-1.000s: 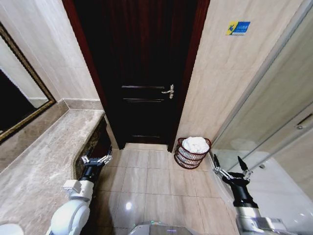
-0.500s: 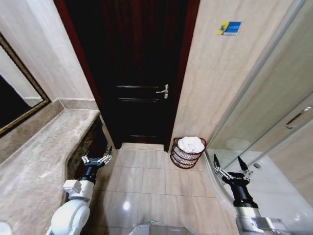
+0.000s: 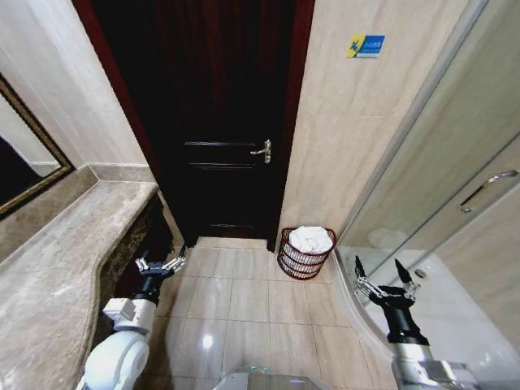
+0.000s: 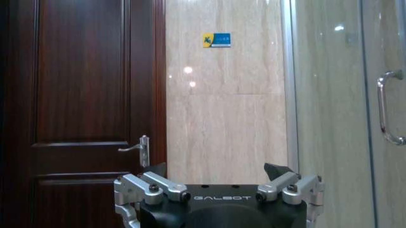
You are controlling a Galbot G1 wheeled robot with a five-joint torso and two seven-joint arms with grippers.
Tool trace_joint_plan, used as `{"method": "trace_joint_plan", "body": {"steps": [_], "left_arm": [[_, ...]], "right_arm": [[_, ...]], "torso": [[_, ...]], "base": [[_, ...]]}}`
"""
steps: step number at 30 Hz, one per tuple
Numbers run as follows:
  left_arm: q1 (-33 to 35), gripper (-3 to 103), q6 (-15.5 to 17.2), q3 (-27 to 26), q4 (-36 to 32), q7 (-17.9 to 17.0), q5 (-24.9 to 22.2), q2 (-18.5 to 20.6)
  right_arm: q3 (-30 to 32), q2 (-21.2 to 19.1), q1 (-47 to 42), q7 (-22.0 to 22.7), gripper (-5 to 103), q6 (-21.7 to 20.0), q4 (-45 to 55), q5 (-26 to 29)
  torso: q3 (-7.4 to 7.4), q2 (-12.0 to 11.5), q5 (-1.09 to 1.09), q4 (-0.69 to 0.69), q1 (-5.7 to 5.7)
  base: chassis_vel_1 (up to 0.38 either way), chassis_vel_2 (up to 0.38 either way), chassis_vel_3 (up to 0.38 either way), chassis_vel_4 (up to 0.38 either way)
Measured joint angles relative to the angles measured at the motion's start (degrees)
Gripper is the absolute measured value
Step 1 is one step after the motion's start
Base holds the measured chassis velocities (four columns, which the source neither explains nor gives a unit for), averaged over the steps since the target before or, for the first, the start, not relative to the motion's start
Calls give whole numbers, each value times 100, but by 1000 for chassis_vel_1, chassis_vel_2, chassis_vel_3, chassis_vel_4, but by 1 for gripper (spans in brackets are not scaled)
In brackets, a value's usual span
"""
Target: Discard the used towel into the hamper.
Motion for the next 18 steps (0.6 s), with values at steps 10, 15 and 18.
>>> {"method": "trace_joint_plan", "body": {"steps": [10, 15, 18], "left_arm": [[0, 100, 0, 0, 0, 0, 0, 0], [1, 100, 0, 0, 0, 0, 0, 0], [5, 100, 0, 0, 0, 0, 0, -1]], "right_arm": [[1, 0, 0, 0, 100, 0, 0, 0], [2, 0, -1, 0, 100, 0, 0, 0], [1, 0, -1, 0, 100, 0, 0, 0]], "torso": [[0, 0, -1, 0, -2], [-1, 2, -2, 0, -5], [-4, 5, 2, 2, -10]], "base": [[136, -154, -135, 154], [234, -237, -229, 214], [183, -111, -151, 175]]}}
